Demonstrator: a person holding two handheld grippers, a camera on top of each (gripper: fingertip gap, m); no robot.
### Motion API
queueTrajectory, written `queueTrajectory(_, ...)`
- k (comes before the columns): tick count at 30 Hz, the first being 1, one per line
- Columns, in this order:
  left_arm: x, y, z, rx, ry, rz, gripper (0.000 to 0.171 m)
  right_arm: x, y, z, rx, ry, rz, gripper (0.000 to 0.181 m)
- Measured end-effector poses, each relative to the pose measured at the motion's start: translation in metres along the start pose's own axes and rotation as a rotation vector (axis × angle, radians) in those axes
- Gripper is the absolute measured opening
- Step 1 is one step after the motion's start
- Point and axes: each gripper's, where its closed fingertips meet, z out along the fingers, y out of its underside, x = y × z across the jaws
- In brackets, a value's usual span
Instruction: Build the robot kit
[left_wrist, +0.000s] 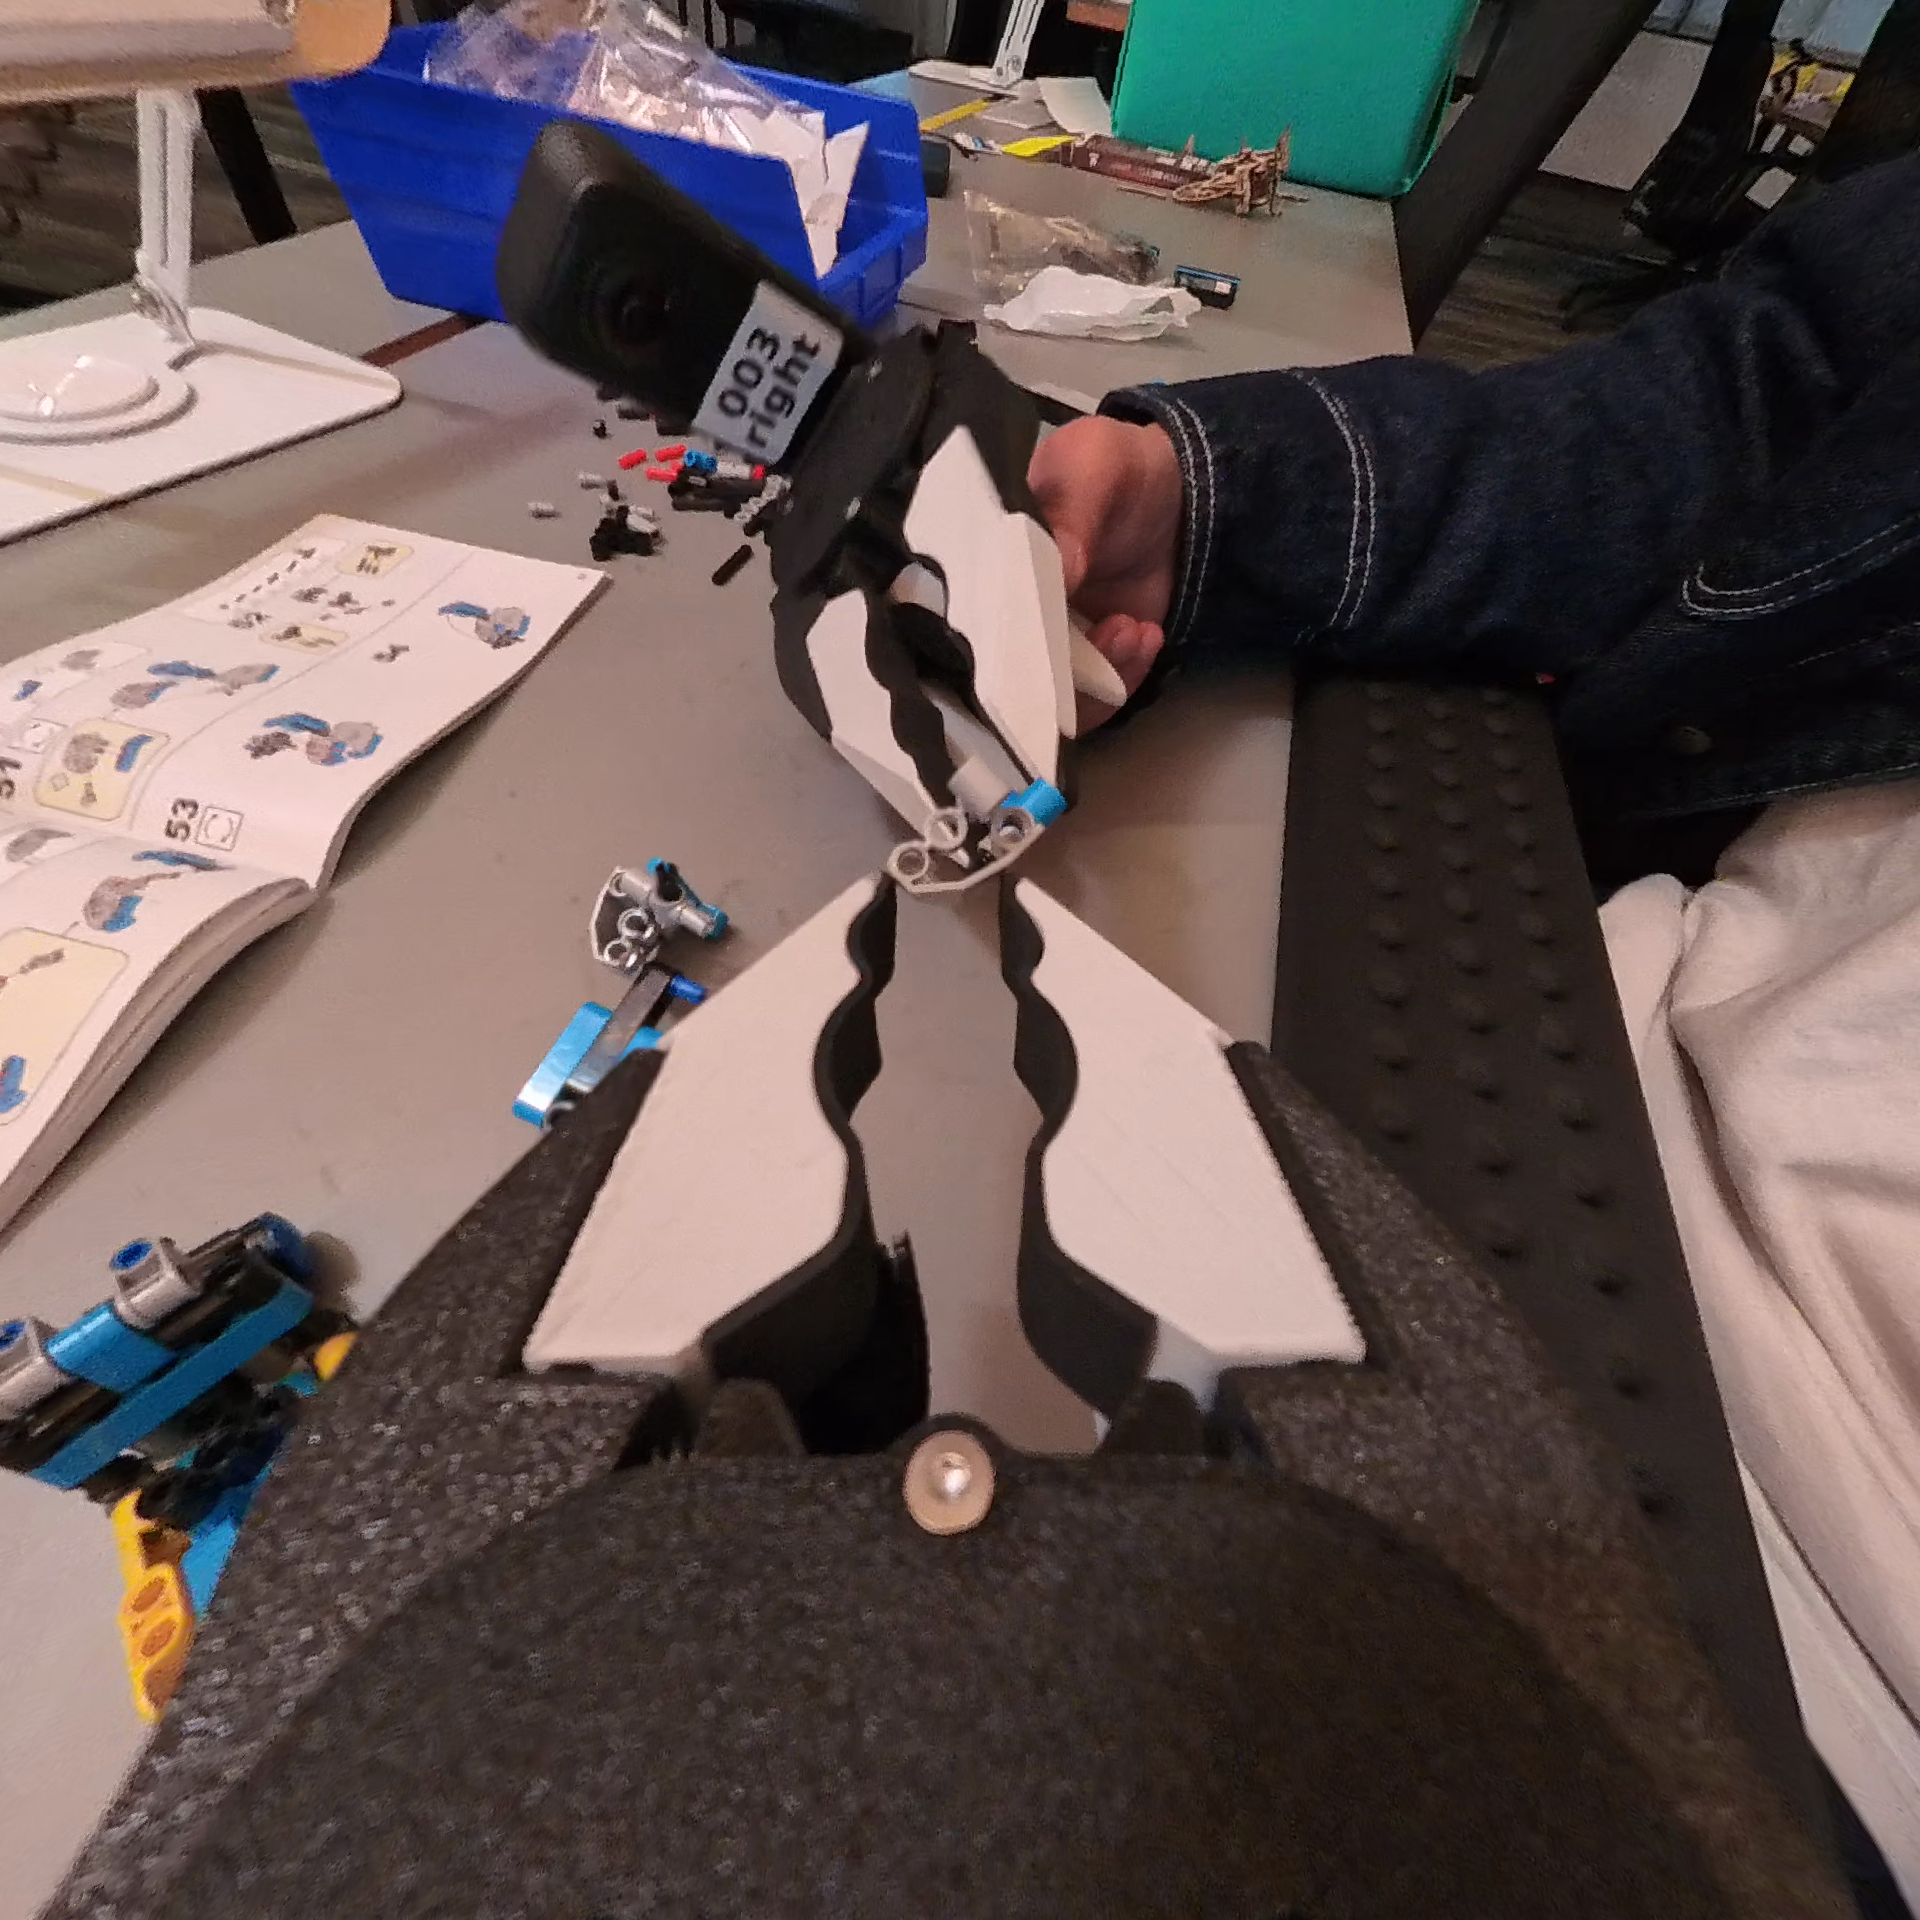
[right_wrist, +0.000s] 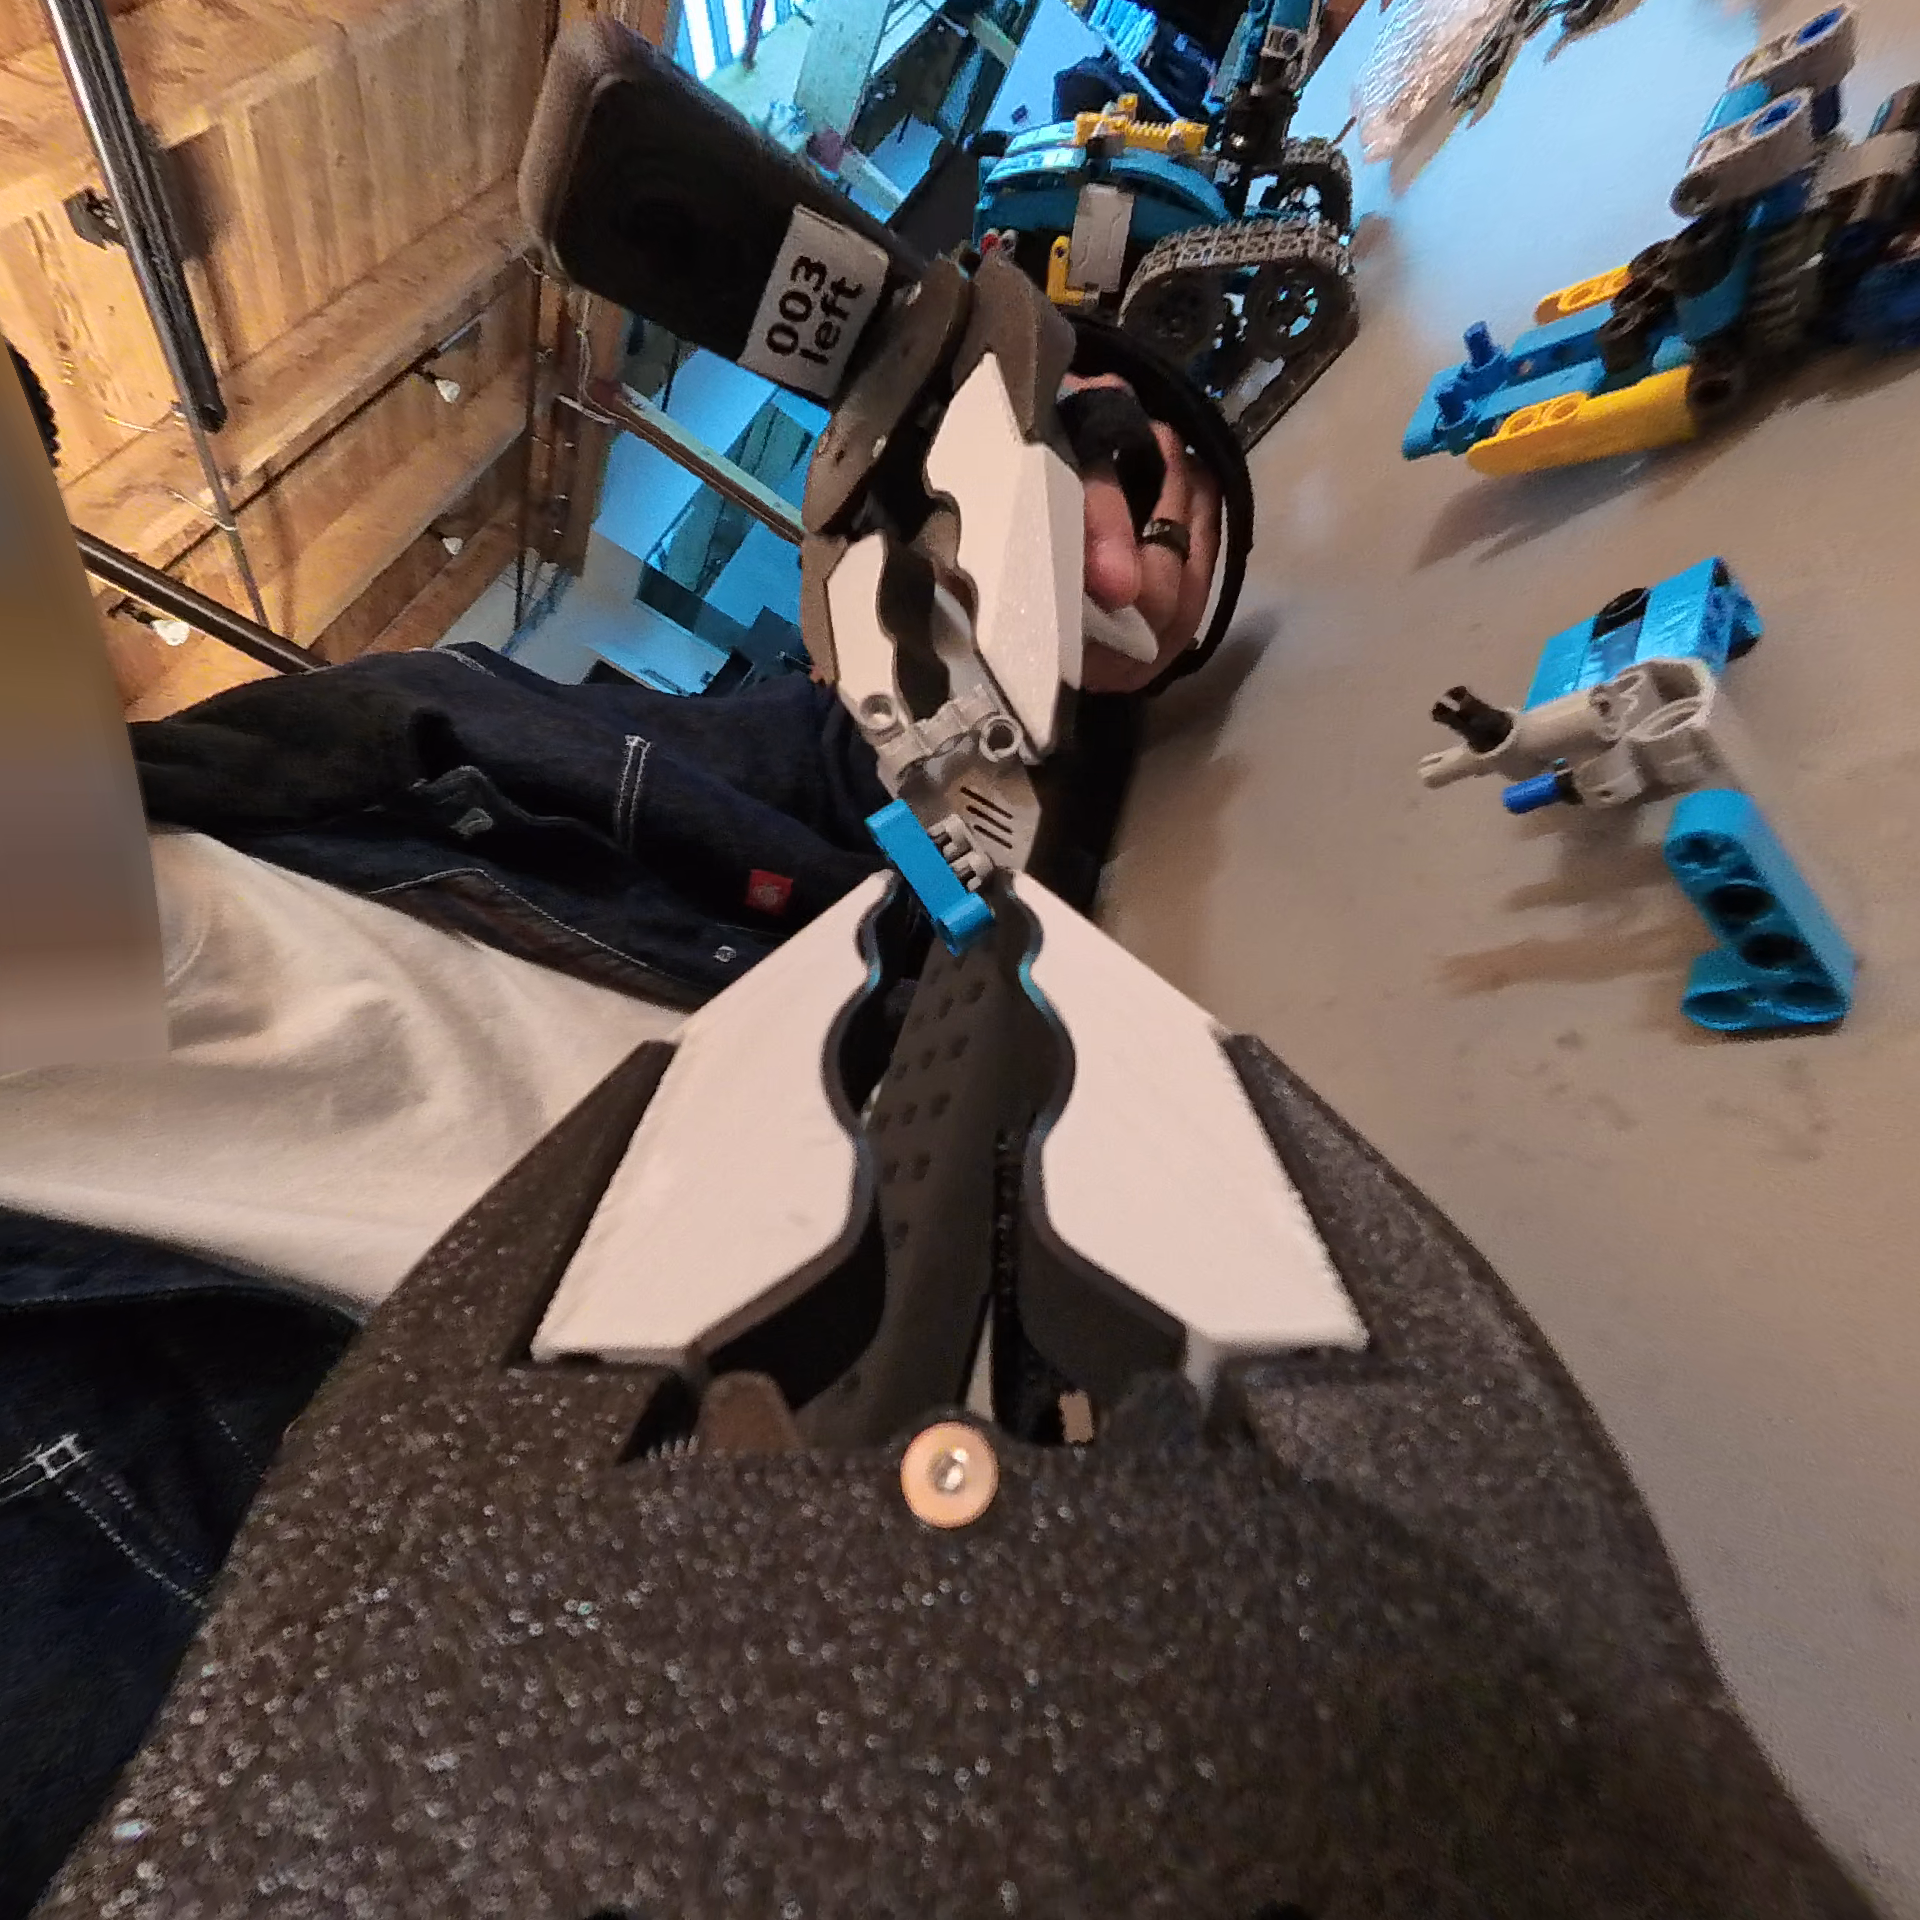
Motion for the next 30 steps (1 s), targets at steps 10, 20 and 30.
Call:
queueTrajectory(10, -0.023, 0.031, 0.007, -0.147, -0.073, -0.132, 0.0, 0.028, -0.001, -0.008, -0.074, 0.374, -0.351, 0.026)
queueTrajectory(20, -0.037, 0.047, 0.0, -0.216, -0.182, -0.068, 0.0, 0.036, 0.032, -0.008, -0.365, 0.672, -0.751, 0.031)
queueTrajectory(30, -0.033, 0.055, 0.006, -0.258, -0.155, -0.078, 0.006, 0.034, 0.049, 0.018, -0.433, 0.793, -0.952, 0.024)
